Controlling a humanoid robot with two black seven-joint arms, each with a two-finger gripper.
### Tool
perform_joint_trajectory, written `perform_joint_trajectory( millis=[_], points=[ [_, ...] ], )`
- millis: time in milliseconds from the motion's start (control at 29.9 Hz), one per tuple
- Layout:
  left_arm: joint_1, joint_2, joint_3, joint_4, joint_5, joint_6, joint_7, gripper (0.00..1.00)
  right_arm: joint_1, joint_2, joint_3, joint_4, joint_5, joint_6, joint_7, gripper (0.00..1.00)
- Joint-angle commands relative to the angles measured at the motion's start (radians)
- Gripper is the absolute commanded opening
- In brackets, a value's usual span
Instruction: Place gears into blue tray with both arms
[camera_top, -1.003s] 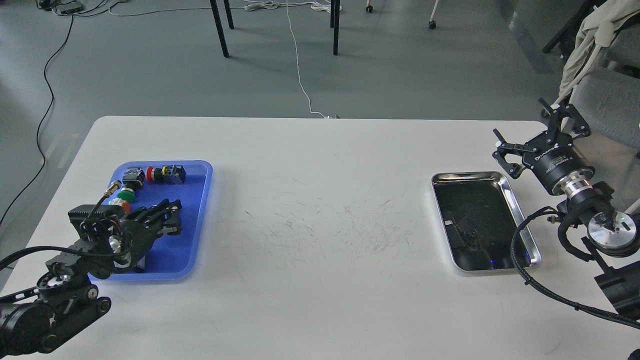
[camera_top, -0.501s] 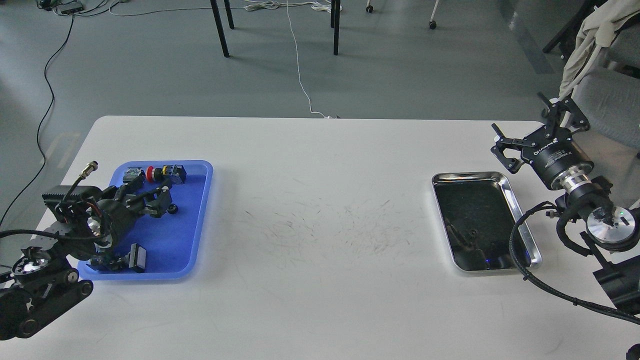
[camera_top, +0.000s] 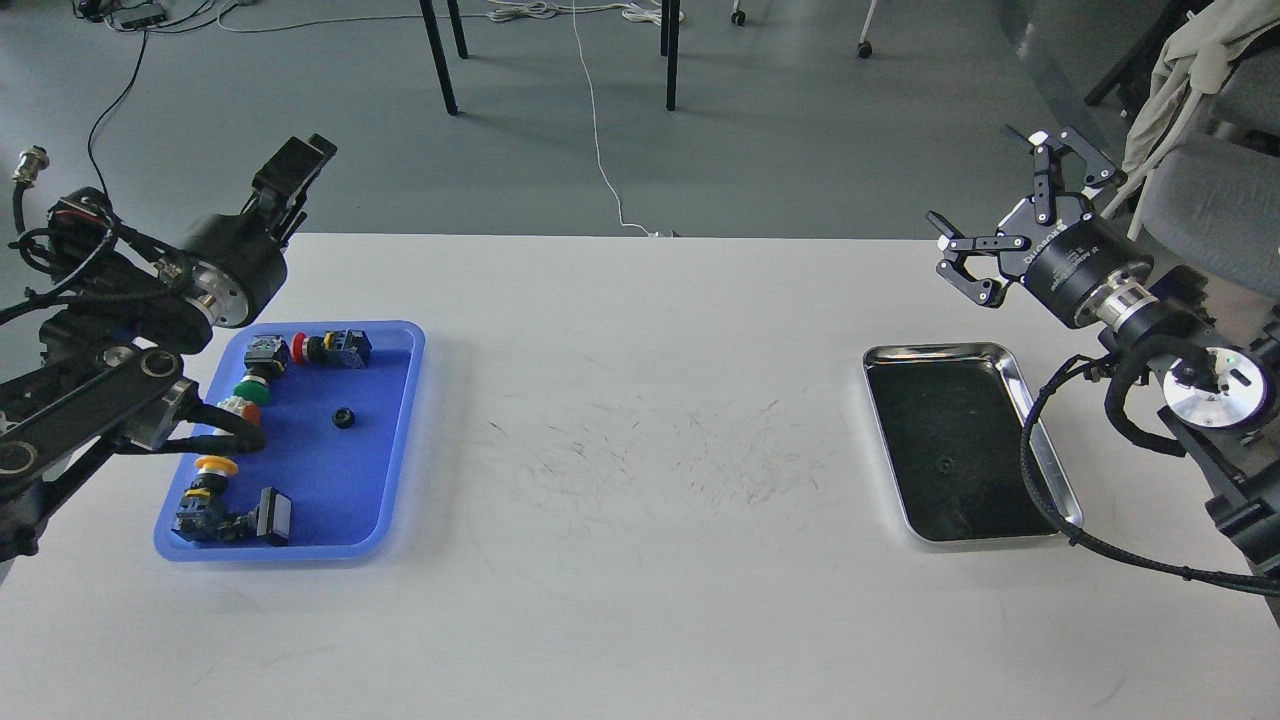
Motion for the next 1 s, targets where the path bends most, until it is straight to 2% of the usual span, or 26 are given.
perform_joint_trajectory(
  millis=[0,100,234,368,501,635,969],
  points=[
    [0.01,-0.066,-0.106,-0.003,-0.125,-0.104,0.051,0.98,0.051,-0.12,-0.12,0.123,-0.109,-0.008,-0.019,0.97],
    [0.03,-0.106,-0.141,0.0,-0.135,-0.206,0.114,0.98,0.148,-0.241,-0.273,0.214,-0.198,-0.008,-0.052,0.97],
    [0.036,-0.198,-0.184,0.02,-0.139,-0.214,0.126,0.98,0.354,-0.353,-0.631,0.33,-0.333,-0.002,-0.104,0.97],
    [0.048,-0.262,-0.207,0.029,-0.14,-0.227,0.14,0.98,0.595,-0.347,-1.015,0.369,-0.564,0.003,-0.11,0.97],
    [0.067,-0.299,-0.221,0.031,-0.132,-0.229,0.154,0.98,0.743,-0.28,-1.314,0.362,-0.727,0.004,-0.109,0.97],
    [0.071,-0.313,-0.236,0.032,-0.123,-0.224,0.151,0.98,0.766,-0.22,-1.396,0.323,-0.755,0.003,-0.113,0.97],
    [0.091,-0.304,-0.237,0.044,-0.079,-0.223,0.142,0.98,0.709,-0.092,-1.411,0.139,-0.753,-0.006,-0.112,0.96]
  ],
)
